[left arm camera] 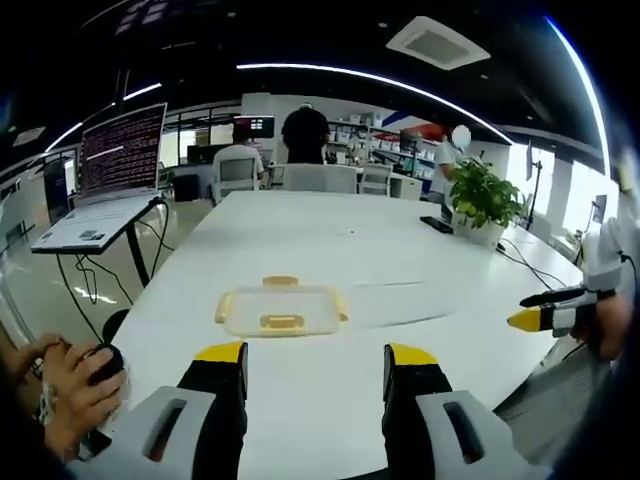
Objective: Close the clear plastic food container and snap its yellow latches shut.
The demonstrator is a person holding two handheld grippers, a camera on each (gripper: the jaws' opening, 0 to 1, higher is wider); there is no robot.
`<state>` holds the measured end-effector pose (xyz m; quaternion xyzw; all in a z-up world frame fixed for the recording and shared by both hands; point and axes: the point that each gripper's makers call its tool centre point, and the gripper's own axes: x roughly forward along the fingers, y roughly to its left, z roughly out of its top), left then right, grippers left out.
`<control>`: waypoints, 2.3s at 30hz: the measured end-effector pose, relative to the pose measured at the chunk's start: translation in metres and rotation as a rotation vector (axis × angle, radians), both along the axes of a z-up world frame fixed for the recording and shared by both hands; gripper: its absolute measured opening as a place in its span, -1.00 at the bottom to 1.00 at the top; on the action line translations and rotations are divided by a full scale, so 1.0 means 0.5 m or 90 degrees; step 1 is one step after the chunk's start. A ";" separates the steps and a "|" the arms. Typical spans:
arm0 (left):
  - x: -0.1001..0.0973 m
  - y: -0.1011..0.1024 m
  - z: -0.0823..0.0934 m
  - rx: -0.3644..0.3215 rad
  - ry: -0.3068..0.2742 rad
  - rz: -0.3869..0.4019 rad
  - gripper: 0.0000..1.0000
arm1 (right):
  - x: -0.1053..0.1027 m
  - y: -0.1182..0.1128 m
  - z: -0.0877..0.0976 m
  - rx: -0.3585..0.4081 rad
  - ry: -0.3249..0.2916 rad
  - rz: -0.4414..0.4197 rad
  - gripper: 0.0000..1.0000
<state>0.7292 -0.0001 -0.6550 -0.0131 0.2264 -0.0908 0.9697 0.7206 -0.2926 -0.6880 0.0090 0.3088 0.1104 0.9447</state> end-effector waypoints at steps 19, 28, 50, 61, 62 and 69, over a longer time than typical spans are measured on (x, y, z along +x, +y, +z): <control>0.010 -0.007 -0.006 -0.012 0.027 -0.030 -0.03 | 0.007 0.027 -0.006 0.004 0.018 0.034 0.04; 0.038 0.028 -0.010 -0.004 0.028 -0.020 -0.05 | 0.038 0.054 0.005 -0.006 0.011 0.069 0.02; 0.101 0.060 -0.034 0.024 0.043 -0.075 -0.05 | 0.116 0.164 0.028 -0.028 0.008 0.211 -0.03; 0.140 0.070 -0.057 0.058 0.063 -0.129 -0.05 | 0.148 0.213 0.025 -0.046 0.019 0.279 -0.03; 0.145 0.071 -0.058 0.061 0.064 -0.135 -0.05 | 0.151 0.216 0.026 -0.049 0.018 0.285 -0.03; 0.167 0.074 -0.073 0.120 0.074 -0.209 -0.05 | 0.162 0.249 0.018 -0.079 0.030 0.364 -0.02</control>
